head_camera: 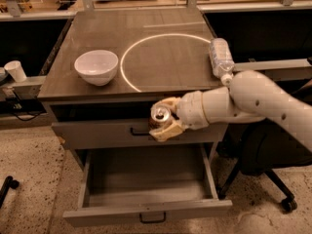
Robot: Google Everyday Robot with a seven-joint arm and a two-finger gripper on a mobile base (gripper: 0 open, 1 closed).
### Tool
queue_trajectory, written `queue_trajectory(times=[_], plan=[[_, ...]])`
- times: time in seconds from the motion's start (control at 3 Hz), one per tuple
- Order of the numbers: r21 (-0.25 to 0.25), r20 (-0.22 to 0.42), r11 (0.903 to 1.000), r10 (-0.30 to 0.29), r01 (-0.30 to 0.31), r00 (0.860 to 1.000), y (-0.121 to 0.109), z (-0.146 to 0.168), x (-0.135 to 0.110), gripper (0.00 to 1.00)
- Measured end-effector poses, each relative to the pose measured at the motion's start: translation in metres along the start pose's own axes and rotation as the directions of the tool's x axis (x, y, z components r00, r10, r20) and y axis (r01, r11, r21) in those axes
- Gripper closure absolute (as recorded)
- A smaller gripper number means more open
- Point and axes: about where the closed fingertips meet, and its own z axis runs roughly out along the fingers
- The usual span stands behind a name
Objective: Place orange can into middle drawer
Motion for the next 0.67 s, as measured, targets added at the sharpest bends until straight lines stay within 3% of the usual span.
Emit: queue_trajectory(times=[0.33, 0.67], plan=[[0.035, -0.001, 0.9970, 0.069, -0.069, 0.998, 0.0202, 0.0067, 0.0805, 1.00], [0.034, -0.001, 0.9970, 0.069, -0.069, 0.998, 0.0203, 0.0070, 0.0804, 1.00]])
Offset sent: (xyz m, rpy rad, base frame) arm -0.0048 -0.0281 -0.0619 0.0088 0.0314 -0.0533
